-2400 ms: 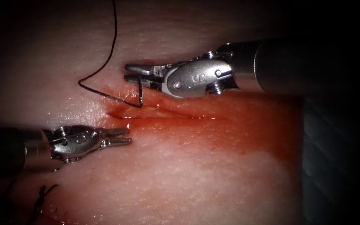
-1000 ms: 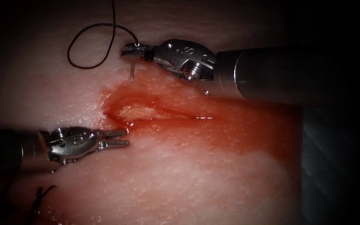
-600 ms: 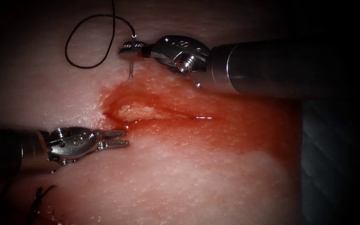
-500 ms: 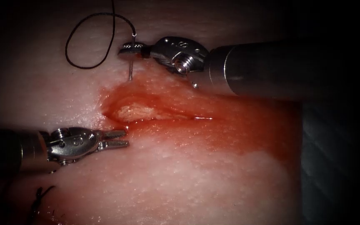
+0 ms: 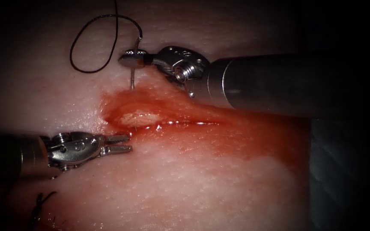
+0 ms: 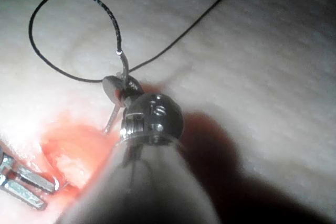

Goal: Wound Closure
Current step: Insert the needle through the skin above the cut with the right end effector

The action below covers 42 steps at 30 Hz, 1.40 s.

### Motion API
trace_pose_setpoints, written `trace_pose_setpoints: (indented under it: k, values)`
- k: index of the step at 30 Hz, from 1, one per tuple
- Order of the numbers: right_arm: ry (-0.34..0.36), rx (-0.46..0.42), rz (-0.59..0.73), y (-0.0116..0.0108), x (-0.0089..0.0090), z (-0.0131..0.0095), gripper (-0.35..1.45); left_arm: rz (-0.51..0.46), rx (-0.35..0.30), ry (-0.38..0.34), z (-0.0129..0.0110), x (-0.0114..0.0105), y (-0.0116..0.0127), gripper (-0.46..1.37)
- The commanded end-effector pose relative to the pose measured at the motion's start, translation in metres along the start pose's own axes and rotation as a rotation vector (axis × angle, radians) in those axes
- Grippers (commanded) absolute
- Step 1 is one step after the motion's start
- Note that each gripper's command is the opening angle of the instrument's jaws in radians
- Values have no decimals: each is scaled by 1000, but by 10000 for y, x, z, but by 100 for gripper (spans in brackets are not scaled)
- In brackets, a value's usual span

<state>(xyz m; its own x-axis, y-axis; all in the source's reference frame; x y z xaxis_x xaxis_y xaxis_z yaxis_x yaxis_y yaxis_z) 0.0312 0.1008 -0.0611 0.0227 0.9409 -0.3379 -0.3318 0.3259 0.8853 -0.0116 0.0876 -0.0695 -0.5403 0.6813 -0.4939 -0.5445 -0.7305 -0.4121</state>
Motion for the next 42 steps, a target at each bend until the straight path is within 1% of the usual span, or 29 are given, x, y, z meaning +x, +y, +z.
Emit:
trace_pose_setpoints:
  k: [1, 6, 8, 10, 13, 17, 22, 23, 26, 28, 32, 36, 38, 40, 42]
  values:
    - [-10, -9, -5, -1, 1, -1, -35, 0, 2, 0, 0, 0, 0, 14]
    - [-55, -41, 36, -8, -4, -3, -35, 0, 2, 0, 0, 0, -1, 15]
    - [-80, -45, 83, -12, -7, -4, -35, 0, 2, 0, 0, 0, -1, 15]
    - [-101, -33, 142, -14, -9, -4, -35, 0, 2, 0, 0, 0, -1, 15]
    - [-141, -5, 172, -18, -14, -4, -35, -1, 2, 0, 0, 1, -1, 15]
    - [-167, 35, 267, -21, -25, -4, -35, -1, 2, -1, -1, 1, -1, 15]
    - [-189, 65, 298, -23, -44, -4, -35, -1, 1, -1, -1, 1, -1, 15]
    - [-196, 71, 320, -23, -49, -3, -35, -1, 1, -1, -1, 1, -1, 15]
    - [-220, 86, 361, -25, -58, 0, -35, -1, 1, -1, -1, 1, -1, 15]
    - [-235, 81, 392, -27, -60, 1, -35, -1, 1, -1, -1, 1, -1, 15]
    - [-282, 82, 390, -40, -67, 5, -35, -2, 0, -2, -2, 3, -1, 15]
    - [-295, 90, 393, -49, -72, 4, -35, -3, 2, -2, -3, 4, -1, 14]
    - [-282, 66, 394, -47, -67, 5, -35, -3, 2, -2, -3, 4, -1, 14]
    - [-240, 28, 394, -41, -57, 6, -35, -3, 2, -2, -3, 4, -1, 12]
    - [-165, 41, 307, -30, -45, 7, -35, -4, 3, -2, -3, 4, 0, 12]
